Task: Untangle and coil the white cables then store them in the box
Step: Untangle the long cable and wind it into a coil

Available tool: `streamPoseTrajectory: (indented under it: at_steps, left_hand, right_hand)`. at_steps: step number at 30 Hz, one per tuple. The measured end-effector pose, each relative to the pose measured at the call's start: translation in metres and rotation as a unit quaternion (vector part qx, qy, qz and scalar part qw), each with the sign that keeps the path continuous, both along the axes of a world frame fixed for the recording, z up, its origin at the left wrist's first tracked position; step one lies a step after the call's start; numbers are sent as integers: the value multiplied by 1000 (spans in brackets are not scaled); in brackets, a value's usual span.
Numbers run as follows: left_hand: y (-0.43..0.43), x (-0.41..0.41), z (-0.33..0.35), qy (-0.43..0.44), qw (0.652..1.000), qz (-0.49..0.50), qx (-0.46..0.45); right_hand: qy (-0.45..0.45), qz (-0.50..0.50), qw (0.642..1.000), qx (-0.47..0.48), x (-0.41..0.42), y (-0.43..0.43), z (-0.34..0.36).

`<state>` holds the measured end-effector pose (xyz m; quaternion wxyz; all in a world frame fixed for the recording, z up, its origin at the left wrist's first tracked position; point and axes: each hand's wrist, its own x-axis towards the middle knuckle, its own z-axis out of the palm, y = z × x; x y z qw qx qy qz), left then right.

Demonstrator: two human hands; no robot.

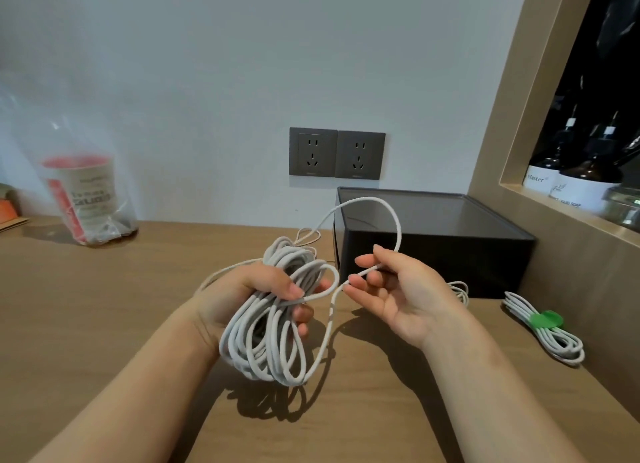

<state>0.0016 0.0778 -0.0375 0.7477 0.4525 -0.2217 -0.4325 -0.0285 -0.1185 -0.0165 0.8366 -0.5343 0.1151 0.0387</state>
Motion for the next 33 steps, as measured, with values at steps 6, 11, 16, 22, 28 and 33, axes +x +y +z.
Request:
streamPoseTrajectory:
  at_steps: [6, 11, 16, 22, 28, 33]
  left_hand:
    - [-7, 1, 0, -19, 993, 59, 98]
    - [-10, -2, 0, -30, 986, 86, 140]
    - [-9, -1, -1, -50, 976, 130, 169]
    - [-14, -5, 3, -112, 950, 206, 205]
    - [-19, -14, 5, -142, 940, 246, 189]
    - [-20, -15, 7, -172, 936, 263, 155]
  right_hand:
    - [-47, 5, 999, 25, 2, 5, 1]
    - [-63, 23, 997, 27, 2, 9, 0]
    - [-83, 19, 996, 30, 0, 11, 0]
    - [-103, 26, 994, 35, 0, 15, -2]
    - [-112, 26, 993, 35, -1, 16, -2]
    - [-133, 28, 989, 57, -2, 17, -1]
